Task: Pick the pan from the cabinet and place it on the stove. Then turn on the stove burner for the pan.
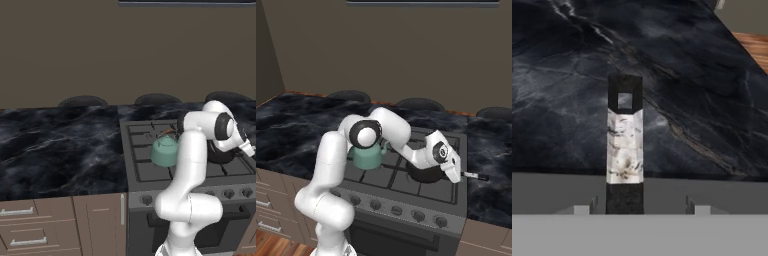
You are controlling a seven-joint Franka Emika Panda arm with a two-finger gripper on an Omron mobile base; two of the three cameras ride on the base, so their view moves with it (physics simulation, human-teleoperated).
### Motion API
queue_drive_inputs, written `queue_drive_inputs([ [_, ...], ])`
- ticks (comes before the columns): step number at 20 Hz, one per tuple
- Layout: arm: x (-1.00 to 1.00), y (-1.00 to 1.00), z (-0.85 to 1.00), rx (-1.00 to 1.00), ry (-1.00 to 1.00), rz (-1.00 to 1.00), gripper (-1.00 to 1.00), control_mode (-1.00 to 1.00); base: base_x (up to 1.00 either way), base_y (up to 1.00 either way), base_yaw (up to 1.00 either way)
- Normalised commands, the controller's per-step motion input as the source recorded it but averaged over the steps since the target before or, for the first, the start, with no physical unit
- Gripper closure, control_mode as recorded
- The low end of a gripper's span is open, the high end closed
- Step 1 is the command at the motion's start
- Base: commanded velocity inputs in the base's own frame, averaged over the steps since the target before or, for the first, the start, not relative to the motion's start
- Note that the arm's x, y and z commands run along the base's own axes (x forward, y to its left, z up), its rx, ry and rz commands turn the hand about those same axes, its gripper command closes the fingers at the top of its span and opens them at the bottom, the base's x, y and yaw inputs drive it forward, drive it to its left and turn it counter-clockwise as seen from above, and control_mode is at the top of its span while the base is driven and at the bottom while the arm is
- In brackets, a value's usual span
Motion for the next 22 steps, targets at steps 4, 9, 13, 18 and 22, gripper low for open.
queue_drive_inputs([
  [4, -0.06, 0.0, 0.0, 0.0, 0.0, 0.0, -1.0, -1.0, 0.0, 0.0, 0.0],
  [9, -0.24, -0.03, 0.14, 0.01, -0.02, 0.0, -1.0, -1.0, 0.0, 0.0, 0.0],
  [13, -0.37, -0.06, 0.33, 0.01, -0.04, 0.0, -1.0, -1.0, 0.0, 0.0, 0.0],
  [18, -0.16, 0.08, 0.42, 0.0, -0.06, 0.0, -1.0, -1.0, 0.0, 0.0, 0.0],
  [22, -0.13, 0.14, 0.4, 0.0, -0.06, 0.0, -1.0, -1.0, 0.0, 0.0, 0.0],
])
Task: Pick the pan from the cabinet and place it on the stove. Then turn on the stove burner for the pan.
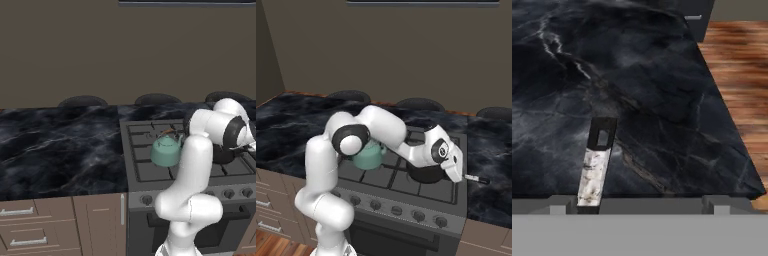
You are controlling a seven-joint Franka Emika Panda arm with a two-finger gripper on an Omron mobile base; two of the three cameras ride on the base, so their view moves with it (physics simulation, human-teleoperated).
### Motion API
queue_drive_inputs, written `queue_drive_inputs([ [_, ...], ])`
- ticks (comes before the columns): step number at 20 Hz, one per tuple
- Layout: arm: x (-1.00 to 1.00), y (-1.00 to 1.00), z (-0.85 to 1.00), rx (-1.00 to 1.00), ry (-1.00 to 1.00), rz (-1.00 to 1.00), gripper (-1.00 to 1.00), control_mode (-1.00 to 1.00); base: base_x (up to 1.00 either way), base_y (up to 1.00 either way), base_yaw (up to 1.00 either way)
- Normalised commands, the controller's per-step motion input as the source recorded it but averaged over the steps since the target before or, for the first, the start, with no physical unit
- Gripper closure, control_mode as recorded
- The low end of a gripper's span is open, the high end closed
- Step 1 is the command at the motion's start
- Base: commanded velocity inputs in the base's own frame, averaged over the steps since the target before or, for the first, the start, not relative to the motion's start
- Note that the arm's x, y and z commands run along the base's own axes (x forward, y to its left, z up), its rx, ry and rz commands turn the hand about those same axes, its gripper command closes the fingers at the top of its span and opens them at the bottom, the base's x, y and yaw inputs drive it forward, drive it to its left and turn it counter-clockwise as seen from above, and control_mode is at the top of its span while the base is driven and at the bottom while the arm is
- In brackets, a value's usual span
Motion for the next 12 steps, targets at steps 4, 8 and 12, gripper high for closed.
queue_drive_inputs([
  [4, -0.17, 0.15, 0.43, 0.0, -0.1, 0.0, -1.0, -1.0, 0.0, 0.0, 0.0],
  [8, -0.32, 0.25, 0.52, 0.0, -0.17, 0.0, -1.0, -1.0, 0.0, 0.0, 0.0],
  [12, -0.47, 0.36, 0.54, 0.0, -0.22, 0.0, -1.0, -1.0, 0.0, 0.0, 0.0],
])
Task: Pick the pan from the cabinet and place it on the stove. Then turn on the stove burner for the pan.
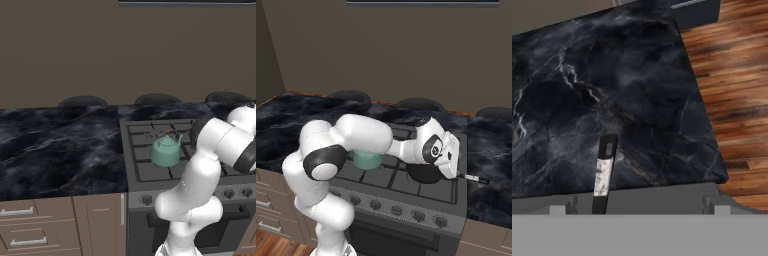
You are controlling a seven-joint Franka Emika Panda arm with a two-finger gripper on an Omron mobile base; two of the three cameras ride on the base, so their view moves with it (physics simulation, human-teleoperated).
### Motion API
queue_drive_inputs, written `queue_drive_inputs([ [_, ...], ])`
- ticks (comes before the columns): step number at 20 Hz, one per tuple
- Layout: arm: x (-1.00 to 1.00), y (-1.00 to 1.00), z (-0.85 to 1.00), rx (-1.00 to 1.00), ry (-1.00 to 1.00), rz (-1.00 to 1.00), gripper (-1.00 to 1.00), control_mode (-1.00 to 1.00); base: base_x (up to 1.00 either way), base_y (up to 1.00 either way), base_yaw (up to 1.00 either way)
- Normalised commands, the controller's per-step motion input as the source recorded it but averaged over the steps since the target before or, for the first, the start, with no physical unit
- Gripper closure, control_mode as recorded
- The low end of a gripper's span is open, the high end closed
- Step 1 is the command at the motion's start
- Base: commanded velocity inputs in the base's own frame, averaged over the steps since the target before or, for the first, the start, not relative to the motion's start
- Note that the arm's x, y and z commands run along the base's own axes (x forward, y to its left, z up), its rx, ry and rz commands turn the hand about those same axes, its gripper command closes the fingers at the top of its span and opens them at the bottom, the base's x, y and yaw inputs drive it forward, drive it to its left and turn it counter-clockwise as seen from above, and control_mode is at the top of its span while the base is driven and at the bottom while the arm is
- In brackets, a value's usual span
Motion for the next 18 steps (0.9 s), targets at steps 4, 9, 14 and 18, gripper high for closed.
queue_drive_inputs([
  [4, -0.55, 0.32, 0.43, 0.0, -0.2, 0.0, -1.0, -1.0, 0.0, 0.0, 0.0],
  [9, -0.76, 0.15, 0.32, 0.04, -0.25, 0.0, -1.0, -1.0, 0.0, 0.0, 0.0],
  [14, -0.78, 0.01, 0.49, 0.16, -0.2, -0.03, -1.0, -1.0, 0.0, 0.0, 0.0],
  [18, -0.76, 0.0, 0.66, 0.26, -0.17, -0.06, -1.0, -1.0, 0.0, 0.0, 0.0],
])
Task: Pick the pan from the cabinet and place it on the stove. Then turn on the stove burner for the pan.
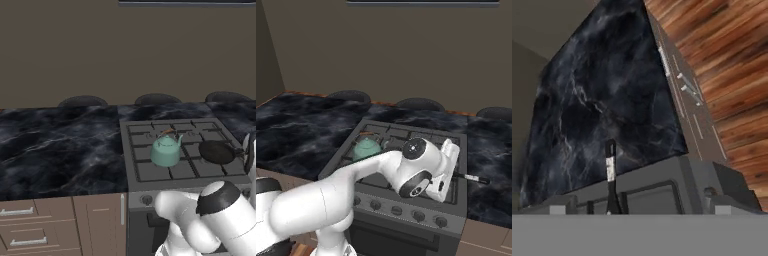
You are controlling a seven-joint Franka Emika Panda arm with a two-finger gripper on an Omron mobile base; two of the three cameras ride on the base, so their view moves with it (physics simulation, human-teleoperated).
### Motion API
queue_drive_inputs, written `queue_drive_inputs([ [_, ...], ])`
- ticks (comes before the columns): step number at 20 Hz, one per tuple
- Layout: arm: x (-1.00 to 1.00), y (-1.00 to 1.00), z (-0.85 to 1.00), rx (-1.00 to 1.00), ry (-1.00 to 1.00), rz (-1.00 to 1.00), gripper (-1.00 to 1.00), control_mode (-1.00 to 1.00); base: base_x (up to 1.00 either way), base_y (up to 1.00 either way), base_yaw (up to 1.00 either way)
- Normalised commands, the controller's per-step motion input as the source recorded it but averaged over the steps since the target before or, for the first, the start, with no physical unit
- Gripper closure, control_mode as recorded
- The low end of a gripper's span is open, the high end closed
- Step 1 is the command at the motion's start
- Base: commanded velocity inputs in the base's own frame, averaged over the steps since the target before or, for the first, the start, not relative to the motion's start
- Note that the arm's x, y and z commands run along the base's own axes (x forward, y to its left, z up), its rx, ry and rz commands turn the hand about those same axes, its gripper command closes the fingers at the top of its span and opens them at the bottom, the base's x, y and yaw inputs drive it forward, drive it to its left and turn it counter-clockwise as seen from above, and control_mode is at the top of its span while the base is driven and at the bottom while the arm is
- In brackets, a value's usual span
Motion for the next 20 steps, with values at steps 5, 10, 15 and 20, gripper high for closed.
queue_drive_inputs([
  [5, -0.71, 0.01, 0.65, 0.34, -0.15, -0.05, -1.0, -1.0, 0.0, 0.0, 0.0],
  [10, -0.5, 0.3, 0.13, 0.38, -0.14, -0.06, -1.0, -1.0, 0.0, 0.0, 0.0],
  [15, -0.56, -0.03, -0.03, 0.42, -0.03, 0.04, -1.0, -1.0, 0.0, 0.0, 0.0],
  [20, -0.06, 0.0, -0.25, 0.4, -0.09, 0.01, -1.0, -1.0, 0.0, 0.0, 0.0],
])
